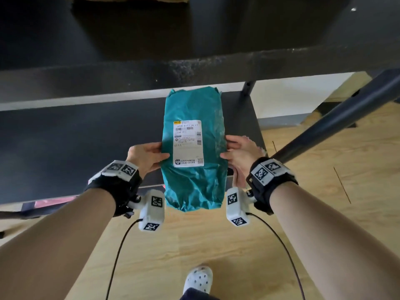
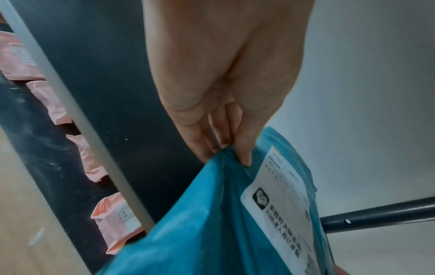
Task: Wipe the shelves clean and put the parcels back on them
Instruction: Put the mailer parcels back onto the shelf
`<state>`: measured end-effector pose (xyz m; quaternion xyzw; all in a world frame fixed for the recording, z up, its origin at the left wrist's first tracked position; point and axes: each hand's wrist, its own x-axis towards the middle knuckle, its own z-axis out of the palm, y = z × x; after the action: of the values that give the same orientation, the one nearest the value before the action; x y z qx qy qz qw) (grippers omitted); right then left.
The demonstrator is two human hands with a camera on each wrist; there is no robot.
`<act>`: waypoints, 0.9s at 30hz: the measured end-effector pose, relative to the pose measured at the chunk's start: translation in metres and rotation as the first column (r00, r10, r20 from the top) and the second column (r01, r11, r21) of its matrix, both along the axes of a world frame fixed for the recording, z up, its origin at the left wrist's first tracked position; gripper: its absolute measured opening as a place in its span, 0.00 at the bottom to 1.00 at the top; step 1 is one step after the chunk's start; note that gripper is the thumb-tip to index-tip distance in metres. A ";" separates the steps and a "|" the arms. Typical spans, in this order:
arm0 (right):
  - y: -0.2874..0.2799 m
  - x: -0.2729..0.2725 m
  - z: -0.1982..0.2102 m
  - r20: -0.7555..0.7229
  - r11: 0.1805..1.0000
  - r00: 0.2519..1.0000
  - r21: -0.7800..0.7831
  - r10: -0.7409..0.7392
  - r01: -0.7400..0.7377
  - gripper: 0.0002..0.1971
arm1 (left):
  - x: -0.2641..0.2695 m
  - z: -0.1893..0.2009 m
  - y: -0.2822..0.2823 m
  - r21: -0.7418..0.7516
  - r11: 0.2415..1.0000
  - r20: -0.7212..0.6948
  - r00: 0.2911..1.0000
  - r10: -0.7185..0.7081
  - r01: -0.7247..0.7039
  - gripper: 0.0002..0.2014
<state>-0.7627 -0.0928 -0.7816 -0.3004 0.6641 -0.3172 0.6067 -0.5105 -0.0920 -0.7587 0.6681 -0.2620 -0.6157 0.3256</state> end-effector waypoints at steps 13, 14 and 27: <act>-0.021 0.032 0.009 -0.295 0.993 0.949 -0.004 0.115 -0.122 0.31 | 0.002 -0.024 -0.012 -0.061 0.992 0.250 0.960 0.125 -0.114 0.19; -0.023 0.035 0.009 -0.295 0.991 0.947 -0.007 0.129 -0.137 0.32 | 0.004 -0.025 -0.012 -0.066 0.991 0.269 0.955 0.126 -0.113 0.19; 0.015 0.031 0.048 -0.402 0.927 0.838 0.090 0.368 -0.364 0.28 | 0.011 0.012 0.032 0.031 0.994 0.438 0.892 -0.108 0.105 0.16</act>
<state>-0.7316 -0.0780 -0.7335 -0.4788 0.7087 -0.1217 0.5036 -0.4991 -0.0599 -0.7466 0.7753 -0.3629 -0.4669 0.2217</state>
